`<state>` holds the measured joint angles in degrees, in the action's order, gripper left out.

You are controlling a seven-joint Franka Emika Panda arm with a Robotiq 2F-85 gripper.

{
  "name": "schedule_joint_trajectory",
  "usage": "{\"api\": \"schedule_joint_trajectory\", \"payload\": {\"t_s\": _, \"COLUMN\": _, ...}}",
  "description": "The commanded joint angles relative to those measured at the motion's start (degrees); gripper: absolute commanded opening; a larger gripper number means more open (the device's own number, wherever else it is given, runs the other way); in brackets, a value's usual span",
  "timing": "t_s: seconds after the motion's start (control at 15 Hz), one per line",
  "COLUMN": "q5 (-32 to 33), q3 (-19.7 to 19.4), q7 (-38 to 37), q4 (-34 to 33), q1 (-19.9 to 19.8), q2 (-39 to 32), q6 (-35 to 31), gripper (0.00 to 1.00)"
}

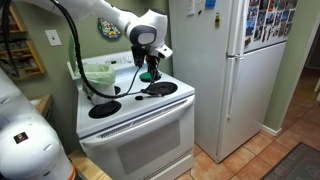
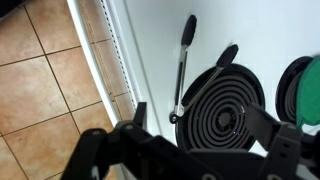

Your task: Put the tissue paper inside the trash can

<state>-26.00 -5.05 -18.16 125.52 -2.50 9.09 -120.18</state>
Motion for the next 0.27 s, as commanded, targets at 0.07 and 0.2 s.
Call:
{"api": "schedule_joint_trajectory", "payload": {"t_s": 0.07, "q5": 0.0, "q3": 0.5, "q7": 0.0, "q4": 0.1, "q1": -0.5, "q2": 0.0, "q6": 0.1, "gripper": 1.0}}
{"api": "schedule_joint_trajectory", "payload": {"t_s": 0.2, "q5": 0.0, "q3": 0.5, "q7": 0.0, "q4": 0.4, "q1": -0.5, "q2": 0.0, "q6": 0.0, "gripper": 1.0}}
